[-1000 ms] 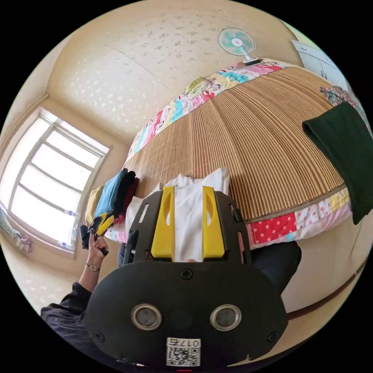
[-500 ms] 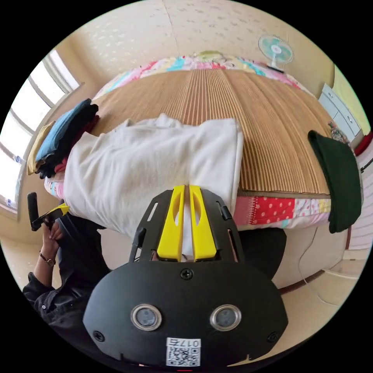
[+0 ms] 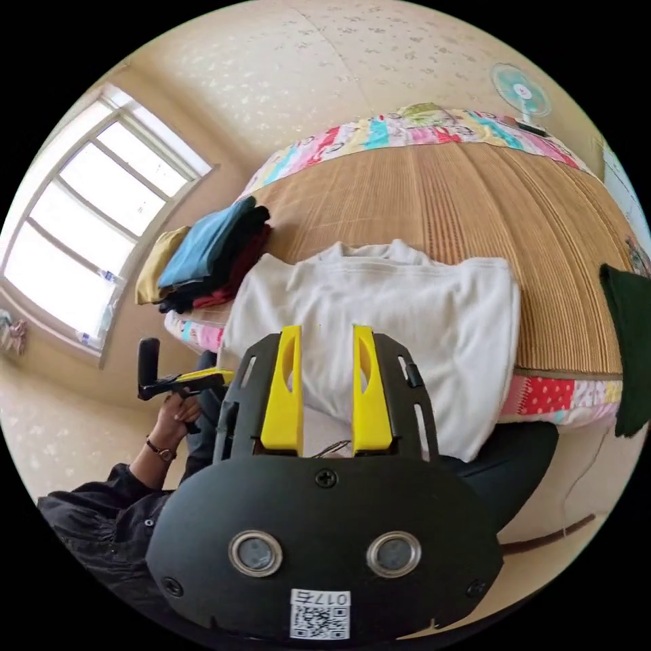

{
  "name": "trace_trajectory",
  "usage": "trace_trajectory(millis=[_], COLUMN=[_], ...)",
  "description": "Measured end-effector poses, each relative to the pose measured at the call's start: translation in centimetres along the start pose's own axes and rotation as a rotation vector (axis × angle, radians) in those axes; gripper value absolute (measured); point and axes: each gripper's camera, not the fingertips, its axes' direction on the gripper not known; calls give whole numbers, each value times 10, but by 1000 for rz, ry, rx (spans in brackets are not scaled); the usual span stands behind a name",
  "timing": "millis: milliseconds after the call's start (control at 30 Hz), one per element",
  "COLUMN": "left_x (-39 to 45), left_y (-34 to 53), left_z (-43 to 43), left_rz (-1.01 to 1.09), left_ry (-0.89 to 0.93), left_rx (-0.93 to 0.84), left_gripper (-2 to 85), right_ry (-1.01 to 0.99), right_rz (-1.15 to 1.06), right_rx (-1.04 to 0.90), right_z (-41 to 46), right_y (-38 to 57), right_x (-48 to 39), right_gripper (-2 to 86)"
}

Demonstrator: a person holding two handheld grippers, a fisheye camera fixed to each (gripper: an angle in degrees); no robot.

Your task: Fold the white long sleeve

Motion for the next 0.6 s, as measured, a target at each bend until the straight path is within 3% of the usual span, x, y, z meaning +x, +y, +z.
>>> trace_trajectory(millis=[167,333,433,533,600], left_x=[48,72,78,69,56], left_y=[3,10,15,24,31], left_z=[2,20,32,25,15], left_rz=[84,107,100,95,126], left_ry=[-4,-26,-82,-26,109], left_rx=[84,124,126,164,195], left_gripper=[63,63,64,69,83], right_ry=[-70,196,396,330,211], right_rz=[-158,-219,-264,-260,-259], right_rx=[-245,-482,-468,-387,-299], right_z=[53,133,143,104,64], right_y=[-55,-71,-64,-56,-46], right_x=[-80,-122,-128,-113,-90], right_gripper=[183,199,142,107,99])
